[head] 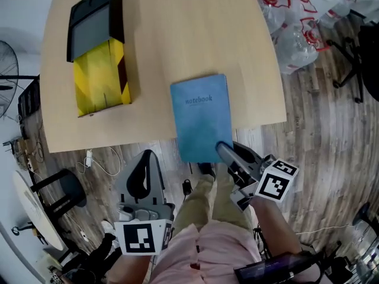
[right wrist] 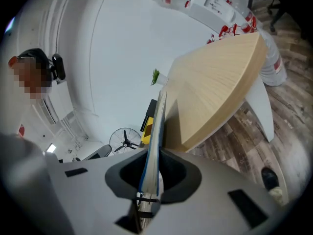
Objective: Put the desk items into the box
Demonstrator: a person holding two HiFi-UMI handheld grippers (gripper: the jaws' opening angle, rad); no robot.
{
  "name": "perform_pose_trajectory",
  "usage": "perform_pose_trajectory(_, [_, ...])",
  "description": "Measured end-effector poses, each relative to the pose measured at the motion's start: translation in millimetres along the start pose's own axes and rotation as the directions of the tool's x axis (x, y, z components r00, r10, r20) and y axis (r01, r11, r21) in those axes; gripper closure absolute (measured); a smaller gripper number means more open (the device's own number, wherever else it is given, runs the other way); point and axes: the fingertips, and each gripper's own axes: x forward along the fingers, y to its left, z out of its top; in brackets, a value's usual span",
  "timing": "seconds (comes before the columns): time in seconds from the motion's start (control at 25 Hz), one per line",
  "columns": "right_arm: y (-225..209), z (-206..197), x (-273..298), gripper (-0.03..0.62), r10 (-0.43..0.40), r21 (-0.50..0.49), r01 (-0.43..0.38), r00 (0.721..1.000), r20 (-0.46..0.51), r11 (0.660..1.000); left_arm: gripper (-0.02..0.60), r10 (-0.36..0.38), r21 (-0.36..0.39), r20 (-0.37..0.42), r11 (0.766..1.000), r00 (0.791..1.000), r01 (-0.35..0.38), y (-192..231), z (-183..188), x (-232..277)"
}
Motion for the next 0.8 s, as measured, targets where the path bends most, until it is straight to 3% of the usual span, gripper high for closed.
perform_pose_trajectory(0.24, [33,11,-3,0.548,0.002,0.006,-0.002,1.0,0.028,1.0,0.571,0.027,-0.01,0.082,1.0,0.996,-0.026,6,31,-26])
perform_pose_trajectory(0.48, [85,38,-8,0.548,0.047,-0.087,-0.042,0.997,0.057,0.995,0.571,0.074,-0.039,0.159,0.997,0.985,-0.068,16,60,-49])
perform_pose_trajectory(0.8, [172,90,17,0.548,0.195,-0.214,-0.18,0.98,0.048,0.96,0.571,0.163,-0.032,0.304,0.986,0.938,-0.161,43,123,-62])
